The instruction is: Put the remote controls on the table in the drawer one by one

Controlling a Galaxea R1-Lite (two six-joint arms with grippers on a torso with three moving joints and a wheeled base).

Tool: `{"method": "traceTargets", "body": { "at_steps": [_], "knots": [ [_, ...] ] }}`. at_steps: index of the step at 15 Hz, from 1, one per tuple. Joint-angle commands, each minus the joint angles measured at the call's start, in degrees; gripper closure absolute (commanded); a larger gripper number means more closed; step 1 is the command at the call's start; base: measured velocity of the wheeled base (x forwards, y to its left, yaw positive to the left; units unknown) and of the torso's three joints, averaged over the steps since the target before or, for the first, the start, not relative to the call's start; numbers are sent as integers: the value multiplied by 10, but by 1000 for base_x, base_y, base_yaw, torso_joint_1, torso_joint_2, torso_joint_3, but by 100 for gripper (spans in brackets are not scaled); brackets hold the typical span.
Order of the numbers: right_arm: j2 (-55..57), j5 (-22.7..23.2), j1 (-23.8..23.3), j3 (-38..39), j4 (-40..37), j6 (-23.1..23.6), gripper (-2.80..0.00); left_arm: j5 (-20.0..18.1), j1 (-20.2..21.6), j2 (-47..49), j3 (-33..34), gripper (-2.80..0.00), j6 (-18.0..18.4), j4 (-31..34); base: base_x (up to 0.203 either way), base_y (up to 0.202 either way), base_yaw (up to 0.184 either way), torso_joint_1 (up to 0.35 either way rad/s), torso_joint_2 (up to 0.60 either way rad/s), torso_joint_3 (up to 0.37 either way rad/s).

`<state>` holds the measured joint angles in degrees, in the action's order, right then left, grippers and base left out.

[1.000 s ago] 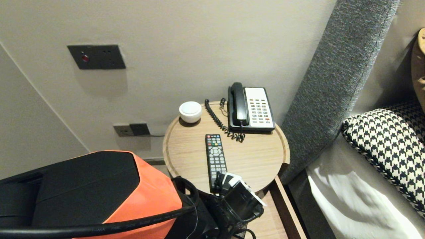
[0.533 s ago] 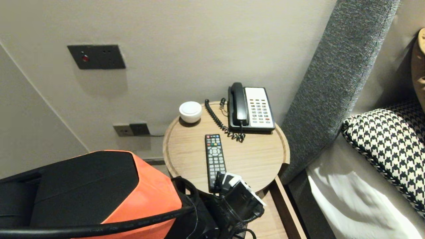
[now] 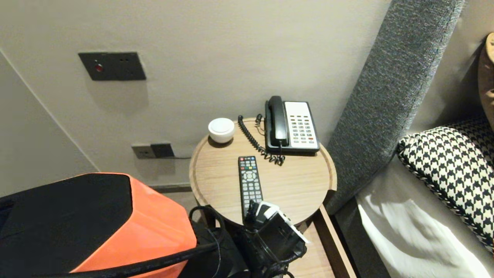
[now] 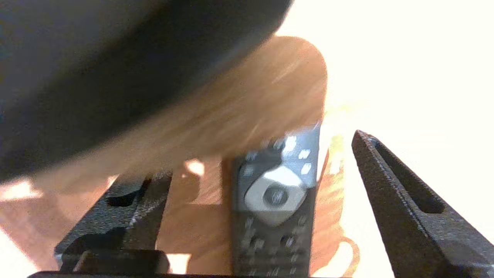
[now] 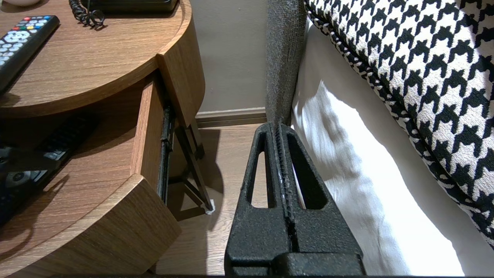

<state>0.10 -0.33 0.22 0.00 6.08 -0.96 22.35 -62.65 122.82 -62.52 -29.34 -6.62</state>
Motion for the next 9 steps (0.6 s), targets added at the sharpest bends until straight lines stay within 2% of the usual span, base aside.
{"method": "traceTargets", "body": {
  "at_steps": [1, 3, 6, 7, 9],
  "knots": [
    [1, 0, 0, 23, 1, 0, 0, 0, 0, -22, 6, -280, -1, 37, 0, 0, 0, 0, 0, 0],
    [1, 0, 0, 23, 1, 0, 0, -4, 0, -35, 11, -280, -2, 64, 0, 0, 0, 0, 0, 0],
    [1, 0, 0, 23, 1, 0, 0, -26, -1, -72, 45, -280, 0, 71, 0, 0, 0, 0, 0, 0],
    [1, 0, 0, 23, 1, 0, 0, -27, -1, -81, 51, 0, -1, 71, 0, 0, 0, 0, 0, 0],
    [1, 0, 0, 23, 1, 0, 0, -28, -1, -99, 69, 0, -3, 70, 0, 0, 0, 0, 0, 0]
  ]
}}
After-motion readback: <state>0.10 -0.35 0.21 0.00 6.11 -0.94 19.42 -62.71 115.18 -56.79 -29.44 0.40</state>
